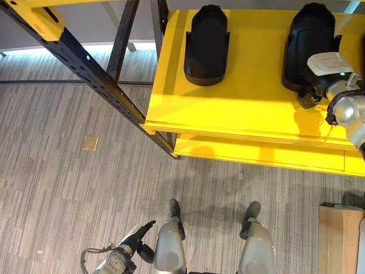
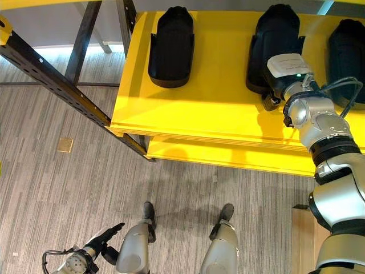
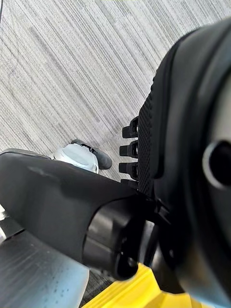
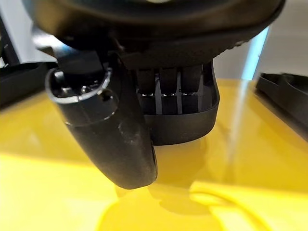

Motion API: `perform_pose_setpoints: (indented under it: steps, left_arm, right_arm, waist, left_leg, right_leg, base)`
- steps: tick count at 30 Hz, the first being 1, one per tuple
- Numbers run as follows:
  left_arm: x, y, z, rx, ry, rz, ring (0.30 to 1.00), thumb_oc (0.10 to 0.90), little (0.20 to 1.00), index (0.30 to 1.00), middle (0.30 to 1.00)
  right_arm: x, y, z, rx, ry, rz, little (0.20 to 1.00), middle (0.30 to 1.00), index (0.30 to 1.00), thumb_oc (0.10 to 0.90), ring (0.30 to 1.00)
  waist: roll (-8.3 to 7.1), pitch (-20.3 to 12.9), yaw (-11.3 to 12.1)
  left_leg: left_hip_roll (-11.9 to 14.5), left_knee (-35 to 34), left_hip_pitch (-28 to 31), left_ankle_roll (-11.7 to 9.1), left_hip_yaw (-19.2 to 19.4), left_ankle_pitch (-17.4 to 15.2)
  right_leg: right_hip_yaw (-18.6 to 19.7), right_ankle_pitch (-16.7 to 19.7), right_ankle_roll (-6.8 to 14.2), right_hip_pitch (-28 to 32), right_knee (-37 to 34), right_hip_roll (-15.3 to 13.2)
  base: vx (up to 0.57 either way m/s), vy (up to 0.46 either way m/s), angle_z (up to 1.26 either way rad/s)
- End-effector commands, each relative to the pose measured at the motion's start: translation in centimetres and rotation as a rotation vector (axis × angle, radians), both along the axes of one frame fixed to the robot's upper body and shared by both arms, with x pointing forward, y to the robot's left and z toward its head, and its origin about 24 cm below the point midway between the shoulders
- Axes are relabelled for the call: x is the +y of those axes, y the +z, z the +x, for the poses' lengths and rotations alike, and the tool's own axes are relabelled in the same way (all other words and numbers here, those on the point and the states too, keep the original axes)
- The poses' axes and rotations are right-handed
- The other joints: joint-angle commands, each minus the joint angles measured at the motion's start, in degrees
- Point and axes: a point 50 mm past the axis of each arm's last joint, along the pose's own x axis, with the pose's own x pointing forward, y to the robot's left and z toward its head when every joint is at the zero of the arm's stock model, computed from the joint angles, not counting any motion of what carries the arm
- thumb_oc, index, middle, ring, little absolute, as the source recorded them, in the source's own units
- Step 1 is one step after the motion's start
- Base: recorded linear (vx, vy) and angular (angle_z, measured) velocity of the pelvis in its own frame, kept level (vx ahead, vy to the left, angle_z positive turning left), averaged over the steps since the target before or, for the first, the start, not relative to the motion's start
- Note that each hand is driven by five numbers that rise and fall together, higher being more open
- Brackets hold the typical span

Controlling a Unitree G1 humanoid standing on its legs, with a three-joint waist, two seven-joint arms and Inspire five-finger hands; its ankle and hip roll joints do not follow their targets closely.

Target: Move parts from the plastic box to the shelf.

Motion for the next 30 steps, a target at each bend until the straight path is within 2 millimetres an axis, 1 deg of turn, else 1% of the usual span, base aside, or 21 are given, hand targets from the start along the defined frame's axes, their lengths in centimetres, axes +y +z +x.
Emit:
perform_pose_setpoints:
  steps: [1,4,8,17,22,30]
  left_arm:
    - [2.1,0.7,-0.6,0.016,-0.054,0.072,1.000,0.900,1.000,1.000,1.000]
    - [2.0,0.7,-0.6,0.015,-0.055,0.076,1.000,0.900,1.000,1.000,1.000]
    - [2.2,0.8,-0.6,0.014,-0.061,0.077,1.000,0.900,1.000,1.000,1.000]
    - [1.9,0.9,-0.2,0.007,-0.068,0.072,1.000,0.900,1.000,1.000,1.000]
    - [1.8,0.9,-0.2,0.006,-0.066,0.070,1.000,0.900,1.000,1.000,1.000]
    - [1.7,0.8,-0.2,0.008,-0.065,0.067,1.000,0.900,1.000,1.000,1.000]
  right_arm:
    - [3.2,0.0,0.7,0.021,0.131,-0.077,0.300,0.300,0.300,0.400,0.300]
    - [3.6,-0.2,0.8,0.023,0.138,-0.100,0.300,0.300,0.300,0.400,0.300]
    - [3.5,-0.1,0.9,0.031,0.115,-0.114,0.300,0.300,0.300,0.400,0.300]
    - [0.4,-0.3,0.7,0.014,-0.065,0.020,0.300,0.300,0.300,0.400,0.300]
    - [-0.3,-0.5,0.6,0.017,-0.081,0.035,0.300,0.300,0.300,0.400,0.300]
    - [-0.6,-0.3,0.5,0.003,-0.096,0.040,0.300,0.300,0.300,0.400,0.300]
  waist:
    - [-0.74,-1.0,2.2]
    - [-0.78,-1.1,2.3]
    - [-0.75,-1.1,2.4]
    - [-0.54,-1.1,2.1]
    - [-0.47,-1.2,2.0]
    - [-0.43,-1.2,1.8]
  left_leg:
    - [1.1,3.2,-0.3,0.6,4.2,-3.3]
    - [1.2,3.2,-0.4,0.6,4.2,-3.3]
    - [1.2,3.2,-0.3,0.6,4.2,-3.1]
    - [1.2,3.1,-0.2,0.6,4.2,-3.2]
    - [1.2,3.1,-0.2,0.6,4.2,-3.2]
    - [1.1,2.9,0.0,0.5,4.3,-3.1]
  right_leg:
    - [0.5,-11.1,2.9,-1.2,9.4,-1.3]
    - [0.5,-11.1,2.9,-1.2,9.4,-1.3]
    - [0.5,-11.1,2.9,-1.1,9.3,-1.3]
    - [0.7,-11.0,2.9,-1.0,9.3,-1.1]
    - [0.8,-11.0,2.7,-0.9,9.1,-1.0]
    - [1.0,-11.0,2.7,-0.9,9.0,-0.9]
  base:
    - [0.00,0.000,0.00]
    - [0.00,0.000,0.00]
    - [0.00,0.000,0.00]
    - [0.00,0.000,0.00]
    - [0.00,0.000,0.00]
    - [0.00,0.000,0.00]
